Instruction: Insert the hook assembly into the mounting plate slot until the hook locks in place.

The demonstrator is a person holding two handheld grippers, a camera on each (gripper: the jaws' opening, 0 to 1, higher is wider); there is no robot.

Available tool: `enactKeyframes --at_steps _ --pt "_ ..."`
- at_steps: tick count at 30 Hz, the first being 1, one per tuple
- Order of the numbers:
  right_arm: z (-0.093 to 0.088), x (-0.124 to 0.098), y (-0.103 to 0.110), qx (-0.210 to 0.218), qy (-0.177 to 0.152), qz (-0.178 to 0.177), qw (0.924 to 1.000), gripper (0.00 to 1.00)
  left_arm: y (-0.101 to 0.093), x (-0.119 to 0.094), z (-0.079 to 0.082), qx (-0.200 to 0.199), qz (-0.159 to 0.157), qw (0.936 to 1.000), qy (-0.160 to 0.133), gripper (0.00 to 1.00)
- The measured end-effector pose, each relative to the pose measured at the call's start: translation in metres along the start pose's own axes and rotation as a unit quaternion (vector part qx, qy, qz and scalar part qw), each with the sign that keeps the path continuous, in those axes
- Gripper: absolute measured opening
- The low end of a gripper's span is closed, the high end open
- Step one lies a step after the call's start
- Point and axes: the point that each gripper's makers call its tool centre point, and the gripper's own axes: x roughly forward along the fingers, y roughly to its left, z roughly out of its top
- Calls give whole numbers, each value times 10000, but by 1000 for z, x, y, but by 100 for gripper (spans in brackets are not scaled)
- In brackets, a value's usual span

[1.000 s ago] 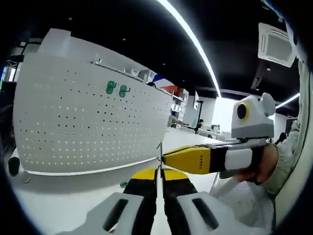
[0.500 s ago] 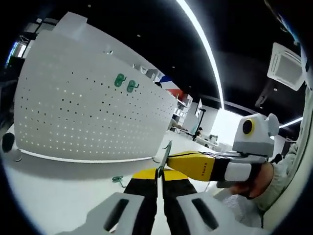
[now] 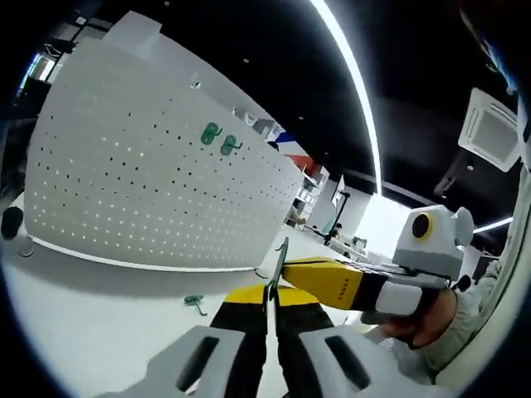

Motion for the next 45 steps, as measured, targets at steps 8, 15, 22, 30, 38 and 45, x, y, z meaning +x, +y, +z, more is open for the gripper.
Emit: enactKeyframes --at_steps 8,15,22,30,38,45 --pt "-1 1 1 -112 -16 -27 9999 1 1 0 -4 -664 -26 9978 -27 2" --pt "1 0 -4 -671 142 -60 9976 0 -6 -2 -5 -295 -172 9994 23 1" --pt "3 -1 -4 -617 113 -50 9980 0 -7 0 -3 -42 -171 9998 43 1" --pt "2 -1 -3 -657 154 -37 9977 0 -6 0 -3 71 -138 9999 40 1" --pt "5 -1 -3 -715 139 -31 9973 0 -7 0 -1 181 -128 9998 7 2" --pt "4 -1 -2 -681 154 -4 9976 0 -6 1 -1 381 -103 9992 18 2"
